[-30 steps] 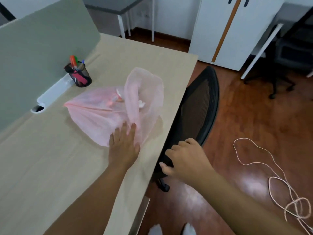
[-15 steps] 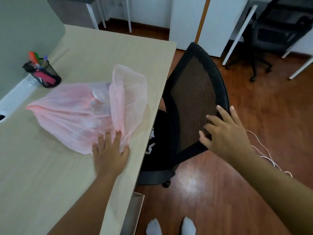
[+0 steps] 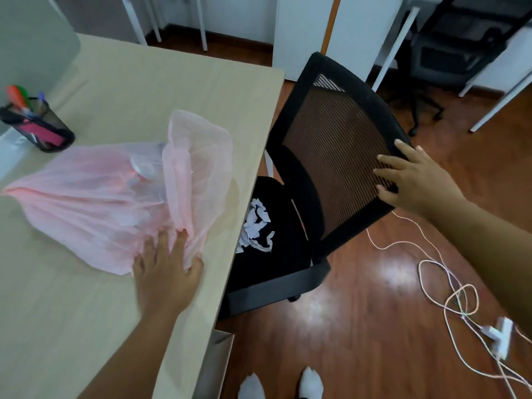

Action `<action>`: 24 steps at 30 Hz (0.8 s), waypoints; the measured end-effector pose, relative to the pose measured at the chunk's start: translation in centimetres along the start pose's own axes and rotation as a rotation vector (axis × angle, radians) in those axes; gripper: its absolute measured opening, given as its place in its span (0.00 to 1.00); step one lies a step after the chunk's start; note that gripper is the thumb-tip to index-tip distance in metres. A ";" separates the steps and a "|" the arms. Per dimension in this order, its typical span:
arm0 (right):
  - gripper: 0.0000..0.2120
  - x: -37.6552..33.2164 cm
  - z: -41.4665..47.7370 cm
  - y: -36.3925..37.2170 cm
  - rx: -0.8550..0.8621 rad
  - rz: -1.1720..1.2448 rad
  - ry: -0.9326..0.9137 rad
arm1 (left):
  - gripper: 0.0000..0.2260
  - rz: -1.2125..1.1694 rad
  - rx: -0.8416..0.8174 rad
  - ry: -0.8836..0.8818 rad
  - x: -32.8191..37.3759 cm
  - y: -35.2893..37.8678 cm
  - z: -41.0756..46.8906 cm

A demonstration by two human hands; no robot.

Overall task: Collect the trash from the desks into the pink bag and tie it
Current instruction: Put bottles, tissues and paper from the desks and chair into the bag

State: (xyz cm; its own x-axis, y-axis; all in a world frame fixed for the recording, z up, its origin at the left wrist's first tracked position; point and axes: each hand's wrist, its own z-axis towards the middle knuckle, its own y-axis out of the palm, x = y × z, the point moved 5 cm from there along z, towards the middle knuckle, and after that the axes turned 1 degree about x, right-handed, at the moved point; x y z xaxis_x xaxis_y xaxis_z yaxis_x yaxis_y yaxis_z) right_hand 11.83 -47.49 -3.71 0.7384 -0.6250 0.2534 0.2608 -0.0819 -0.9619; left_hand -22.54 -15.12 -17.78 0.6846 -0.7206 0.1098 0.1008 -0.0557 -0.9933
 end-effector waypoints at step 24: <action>0.21 1.3 6.7 5.9 0.046 0.046 -0.084 | 0.34 0.135 0.378 -0.047 15.5 -6.2 2.2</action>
State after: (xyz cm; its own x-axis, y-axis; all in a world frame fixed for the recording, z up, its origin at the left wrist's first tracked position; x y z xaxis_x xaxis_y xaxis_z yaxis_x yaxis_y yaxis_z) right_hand 18.45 -43.60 -8.40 0.7994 -0.5596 0.2185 0.2521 -0.0176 -0.9675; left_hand -10.94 -24.45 -9.82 0.7415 -0.6709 -0.0102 0.2604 0.3017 -0.9172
